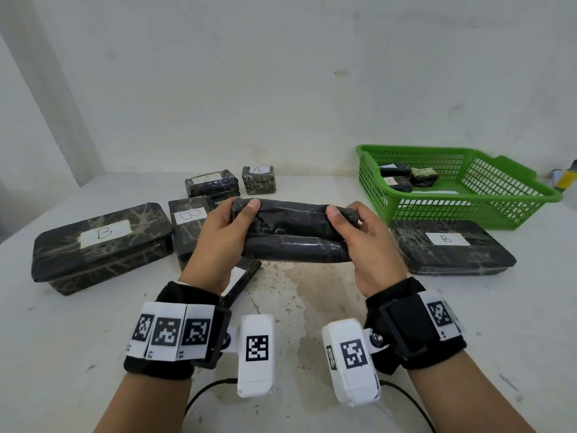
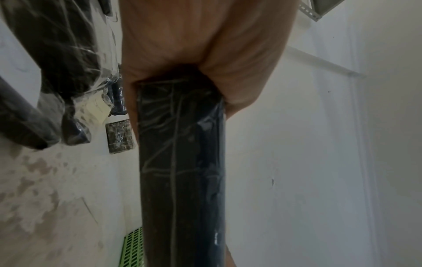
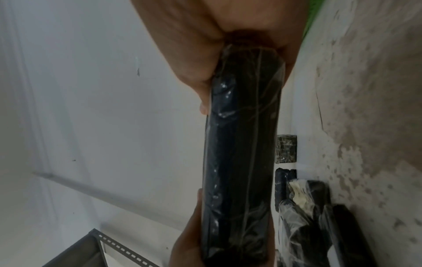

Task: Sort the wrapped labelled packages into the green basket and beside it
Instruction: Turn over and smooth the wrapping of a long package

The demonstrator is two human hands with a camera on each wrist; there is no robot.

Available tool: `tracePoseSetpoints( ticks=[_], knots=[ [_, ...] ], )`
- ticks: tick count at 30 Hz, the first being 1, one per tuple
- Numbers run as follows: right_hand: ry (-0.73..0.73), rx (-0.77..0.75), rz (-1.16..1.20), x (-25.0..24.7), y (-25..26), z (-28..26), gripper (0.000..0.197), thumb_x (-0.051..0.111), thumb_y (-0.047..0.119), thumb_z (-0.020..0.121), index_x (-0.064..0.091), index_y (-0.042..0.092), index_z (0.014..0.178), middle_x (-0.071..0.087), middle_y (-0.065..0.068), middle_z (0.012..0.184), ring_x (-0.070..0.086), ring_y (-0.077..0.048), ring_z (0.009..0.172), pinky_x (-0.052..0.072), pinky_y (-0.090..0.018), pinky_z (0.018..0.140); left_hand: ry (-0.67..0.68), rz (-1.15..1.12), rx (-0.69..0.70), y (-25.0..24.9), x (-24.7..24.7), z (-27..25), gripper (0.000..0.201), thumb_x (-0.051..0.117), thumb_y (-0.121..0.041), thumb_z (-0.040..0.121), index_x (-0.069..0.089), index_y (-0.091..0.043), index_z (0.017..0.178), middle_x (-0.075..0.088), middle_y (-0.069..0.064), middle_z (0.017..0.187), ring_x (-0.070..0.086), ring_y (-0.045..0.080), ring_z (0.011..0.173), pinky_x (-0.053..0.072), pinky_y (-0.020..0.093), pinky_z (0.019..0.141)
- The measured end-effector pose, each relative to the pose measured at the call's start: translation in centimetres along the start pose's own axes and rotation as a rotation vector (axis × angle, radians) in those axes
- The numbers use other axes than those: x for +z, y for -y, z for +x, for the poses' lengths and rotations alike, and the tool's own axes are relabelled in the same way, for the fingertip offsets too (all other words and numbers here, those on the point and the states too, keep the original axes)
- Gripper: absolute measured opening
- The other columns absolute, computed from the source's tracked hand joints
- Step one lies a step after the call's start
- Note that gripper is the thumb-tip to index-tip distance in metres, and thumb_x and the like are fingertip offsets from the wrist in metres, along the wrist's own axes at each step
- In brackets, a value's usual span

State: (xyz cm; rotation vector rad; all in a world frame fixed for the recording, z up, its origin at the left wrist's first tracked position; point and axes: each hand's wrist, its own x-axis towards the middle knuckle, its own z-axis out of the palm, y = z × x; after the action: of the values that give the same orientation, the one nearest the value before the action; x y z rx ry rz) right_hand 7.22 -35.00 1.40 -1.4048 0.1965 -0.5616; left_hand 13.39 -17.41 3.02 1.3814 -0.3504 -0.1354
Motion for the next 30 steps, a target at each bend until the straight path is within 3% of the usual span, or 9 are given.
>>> tracePoseSetpoints(
  ticks=[6,11,14,17,22,25,27,30],
  knots=[
    [0.045,0.043,-0.008,-0.12,0.08,0.18,0.021,0.065,0.029,0.093,0.054,0.021,0.077,0.067,0.0,0.089,0.063,-0.013,0.088,0.051,-0.031,0.085,0.05,-0.026,-0.017,-0.13,0.04,-0.16,0.012,0.056,-0.024,0.097,0.065,-0.018,0.093,0.072,-0.003,0.082,0.069,0.015,0.077,0.052,0.024,0.06],
    [-0.011,-0.037,-0.063,0.11,-0.01,-0.14,0.032,0.065,0.022,0.093,0.045,0.019,0.069,0.058,-0.008,0.08,0.057,-0.02,0.082,0.046,-0.036,0.078,0.001,0.007,0.015,0.32,0.3,-0.1,0.015,0.057,-0.022,0.098,0.066,-0.015,0.088,0.074,-0.004,0.074,0.071,0.012,0.069,0.053,0.025,0.058],
    [-0.033,-0.043,-0.055,0.13,0.03,-0.19,0.026,0.066,0.021,0.093,0.05,0.017,0.073,0.061,-0.009,0.084,0.059,-0.018,0.083,0.049,-0.037,0.083,0.035,-0.015,0.001,0.08,0.24,-0.21,0.014,0.056,-0.021,0.098,0.064,-0.019,0.086,0.072,-0.008,0.072,0.069,0.008,0.067,0.052,0.021,0.054],
    [0.001,-0.029,-0.085,0.34,0.24,-0.3,0.023,0.071,0.029,0.088,0.054,0.015,0.082,0.064,-0.009,0.09,0.063,-0.019,0.086,0.052,-0.037,0.084,0.047,-0.034,-0.007,-0.09,-0.01,-0.24,0.008,0.061,-0.021,0.094,0.066,-0.016,0.092,0.072,-0.003,0.077,0.07,0.011,0.069,0.052,0.019,0.052],
    [-0.099,-0.069,-0.14,0.69,-0.13,-0.63,0.035,0.081,0.027,0.08,0.049,0.016,0.074,0.063,-0.021,0.083,0.065,-0.043,0.087,0.056,-0.053,0.083,0.025,0.024,0.029,0.41,0.36,-0.26,0.009,0.064,-0.021,0.093,0.066,-0.012,0.093,0.073,0.002,0.082,0.071,0.015,0.075,0.054,0.023,0.059],
    [-0.091,-0.058,-0.117,0.71,0.11,-0.62,0.033,0.081,0.026,0.08,0.049,0.016,0.075,0.063,-0.015,0.083,0.066,-0.037,0.084,0.056,-0.052,0.084,0.044,-0.016,-0.003,0.17,0.25,-0.26,0.009,0.064,-0.021,0.091,0.067,-0.013,0.094,0.074,0.003,0.083,0.071,0.014,0.075,0.053,0.021,0.055],
    [-0.057,-0.031,-0.101,0.65,0.28,-0.63,0.032,0.08,0.027,0.08,0.051,0.015,0.079,0.065,-0.018,0.088,0.068,-0.033,0.087,0.056,-0.047,0.085,0.06,-0.03,-0.013,0.07,0.2,-0.23,0.009,0.064,-0.02,0.091,0.067,-0.012,0.096,0.074,0.004,0.085,0.072,0.014,0.075,0.054,0.02,0.056],
    [-0.07,-0.045,-0.119,0.58,0.35,-0.71,0.036,0.082,0.027,0.078,0.049,0.016,0.075,0.063,-0.02,0.085,0.066,-0.038,0.085,0.055,-0.049,0.082,0.033,0.003,0.017,0.36,0.38,-0.16,0.011,0.063,-0.018,0.092,0.068,-0.009,0.097,0.076,0.003,0.082,0.073,0.013,0.074,0.054,0.019,0.06]
  ],
)
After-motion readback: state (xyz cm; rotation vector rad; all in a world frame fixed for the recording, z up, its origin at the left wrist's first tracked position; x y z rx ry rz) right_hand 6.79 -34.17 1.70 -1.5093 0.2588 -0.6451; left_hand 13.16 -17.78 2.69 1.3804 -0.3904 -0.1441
